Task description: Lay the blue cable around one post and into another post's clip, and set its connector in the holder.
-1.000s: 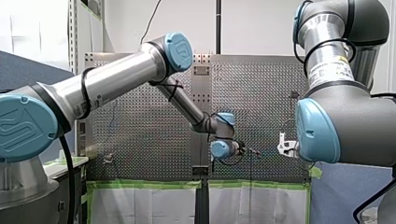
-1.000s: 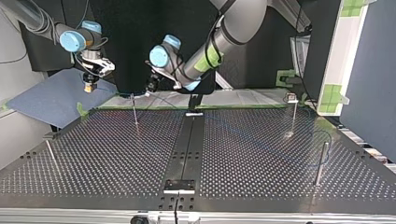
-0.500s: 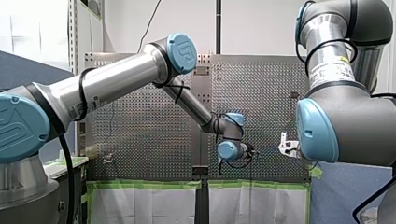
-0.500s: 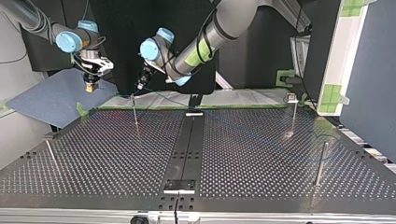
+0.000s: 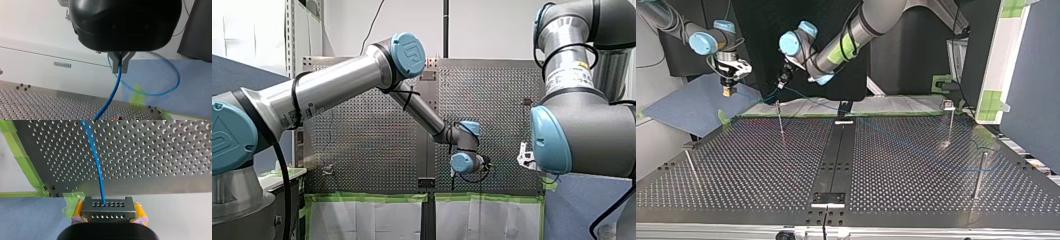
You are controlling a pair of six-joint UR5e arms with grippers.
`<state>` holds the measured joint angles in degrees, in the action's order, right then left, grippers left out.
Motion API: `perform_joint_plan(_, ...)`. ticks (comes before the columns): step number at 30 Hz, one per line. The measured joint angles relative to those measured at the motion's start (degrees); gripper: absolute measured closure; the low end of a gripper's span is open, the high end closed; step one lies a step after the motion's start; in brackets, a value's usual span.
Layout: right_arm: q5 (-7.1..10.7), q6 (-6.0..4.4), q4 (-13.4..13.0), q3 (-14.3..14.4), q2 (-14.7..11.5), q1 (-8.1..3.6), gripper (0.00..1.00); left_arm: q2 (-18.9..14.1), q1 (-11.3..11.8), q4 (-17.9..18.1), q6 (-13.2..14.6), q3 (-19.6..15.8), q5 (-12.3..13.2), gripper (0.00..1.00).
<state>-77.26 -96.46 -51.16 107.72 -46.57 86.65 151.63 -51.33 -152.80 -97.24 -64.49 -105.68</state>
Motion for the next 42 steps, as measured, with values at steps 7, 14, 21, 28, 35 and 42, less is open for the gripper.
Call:
perform_joint_plan(7,1.6,-2.48,-2.32,-0.12,0.42,-1.04,0.83,0.2,-0.34,0.25,-0.13,0.0,-1.25,0.99)
perform_joint_plan(14,2.21,-4.14,-3.01,-0.17,0.46,-1.92,0.83,0.25,0.09,0.13,-0.14,0.0,-2.41,0.99)
perform_joint_plan(21,3.09,-5.62,-3.53,-0.13,0.48,-2.57,0.83,0.27,0.77,0.5,-0.14,-0.2,-2.35,0.99)
perform_joint_plan(28,3.28,-9.03,-4.02,-0.16,0.62,-4.16,0.83,0.27,2.12,1.24,-0.1,-0.99,-2.17,0.99)
perform_joint_plan(35,3.32,-11.43,-5.0,-0.16,0.63,-5.31,0.83,0.27,3.78,1.93,-0.12,-1.51,-1.42,0.99)
perform_joint_plan(42,4.18,-11.09,-5.7,-0.14,0.71,-5.27,0.83,0.27,4.36,2.29,-0.13,-2.03,-0.8,0.99)
